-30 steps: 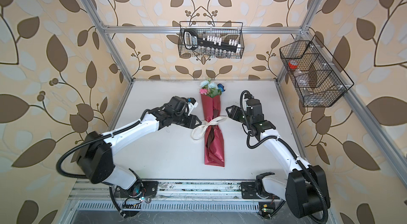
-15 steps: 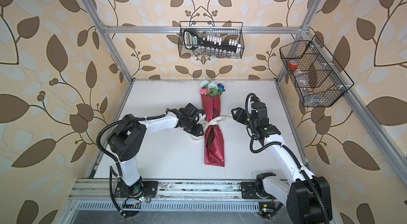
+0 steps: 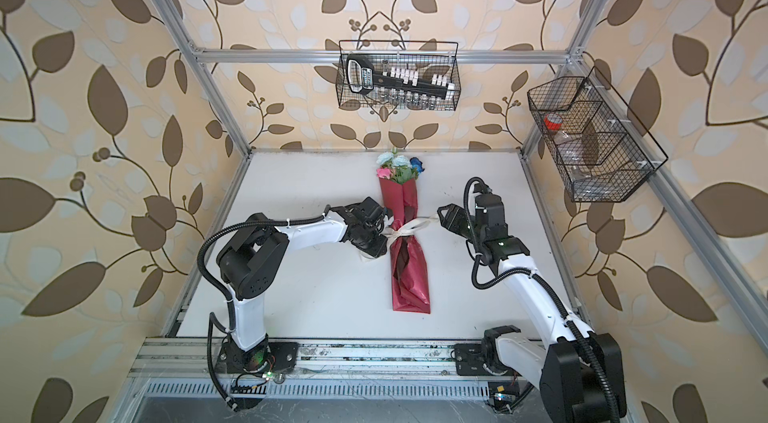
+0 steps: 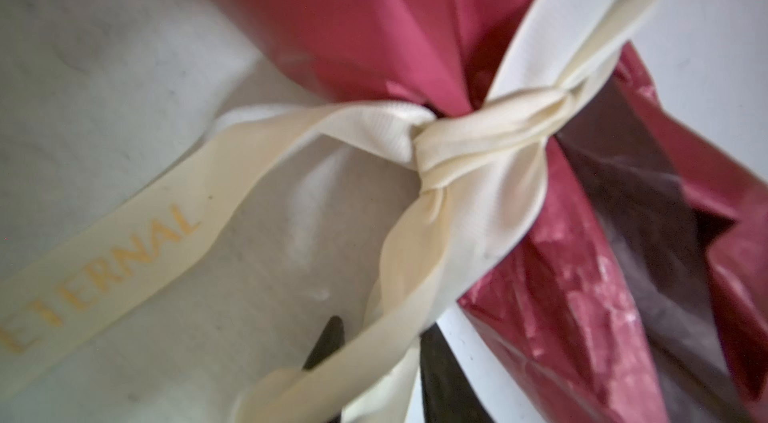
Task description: Tie the bouquet of fake flowers
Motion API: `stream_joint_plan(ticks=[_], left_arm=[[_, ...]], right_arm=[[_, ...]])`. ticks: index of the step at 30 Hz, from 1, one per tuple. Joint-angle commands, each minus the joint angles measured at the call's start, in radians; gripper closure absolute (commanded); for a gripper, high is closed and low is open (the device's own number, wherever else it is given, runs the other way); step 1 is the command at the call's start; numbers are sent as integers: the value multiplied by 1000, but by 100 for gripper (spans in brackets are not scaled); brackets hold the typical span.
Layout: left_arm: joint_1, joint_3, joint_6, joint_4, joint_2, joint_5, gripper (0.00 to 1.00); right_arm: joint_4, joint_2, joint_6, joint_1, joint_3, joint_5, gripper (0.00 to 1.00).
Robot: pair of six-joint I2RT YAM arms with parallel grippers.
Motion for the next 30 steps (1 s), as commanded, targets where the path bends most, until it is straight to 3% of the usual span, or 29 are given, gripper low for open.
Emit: stream_joint_plan(ticks=[1,10,15,24,30], left_arm=[[-3,32,0,-22,13,-33,72],[-4,39,-21,-28,-22,-31,100],[-11,49,-39,-70,-115,-7,100],[-44,28,-108,-68,-224,141,100],[-97,13,-167,-39,-233,213,100]], right_arm=[[16,1,1,-4,-17,-11,38],[28,12,1,-4,-13,-19,38],[28,29,-14,-4,-22,-4,38],[55,137,-37,-12,-22,26,39],[128,258,-23,-21,0,-49,43]])
